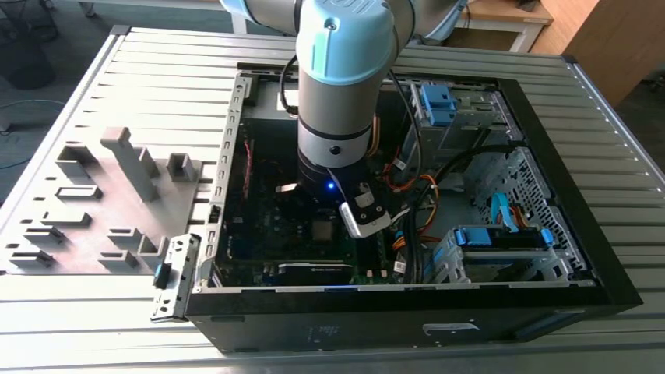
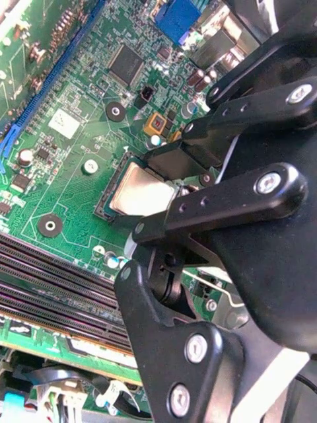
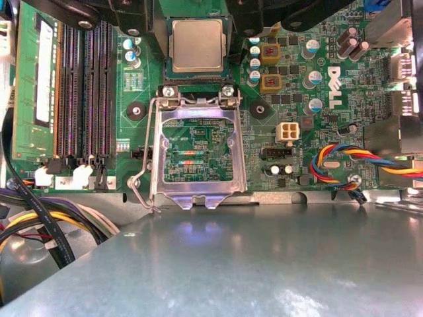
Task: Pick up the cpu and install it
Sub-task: 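Place the cpu into insertion slot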
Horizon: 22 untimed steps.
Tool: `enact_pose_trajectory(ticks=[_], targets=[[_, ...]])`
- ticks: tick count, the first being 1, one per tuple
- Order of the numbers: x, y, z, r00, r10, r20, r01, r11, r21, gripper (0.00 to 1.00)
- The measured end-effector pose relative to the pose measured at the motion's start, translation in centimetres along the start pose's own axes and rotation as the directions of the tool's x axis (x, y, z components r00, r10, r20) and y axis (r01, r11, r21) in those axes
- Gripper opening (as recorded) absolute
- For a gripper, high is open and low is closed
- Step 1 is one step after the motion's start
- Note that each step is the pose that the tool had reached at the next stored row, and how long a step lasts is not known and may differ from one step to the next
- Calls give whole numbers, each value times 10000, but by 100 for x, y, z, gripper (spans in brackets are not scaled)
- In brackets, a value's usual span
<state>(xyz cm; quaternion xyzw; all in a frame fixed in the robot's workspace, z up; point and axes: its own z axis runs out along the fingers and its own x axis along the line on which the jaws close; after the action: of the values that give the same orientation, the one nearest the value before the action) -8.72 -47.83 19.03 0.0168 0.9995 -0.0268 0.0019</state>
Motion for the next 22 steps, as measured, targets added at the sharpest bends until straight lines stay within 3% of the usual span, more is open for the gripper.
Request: enact_pose_trajectory(ticks=[9,10,13,17,22], targets=[[0,0,0,10000,0,0,0,10000,-4,49],[0,0,0,10000,0,0,0,10000,-4,55],[0,0,-3,10000,0,0,0,10000,-3,55],[0,-3,-58,10000,0,-1,0,10000,-4,55],[0,-3,-69,10000,0,1,0,10000,-5,55]])
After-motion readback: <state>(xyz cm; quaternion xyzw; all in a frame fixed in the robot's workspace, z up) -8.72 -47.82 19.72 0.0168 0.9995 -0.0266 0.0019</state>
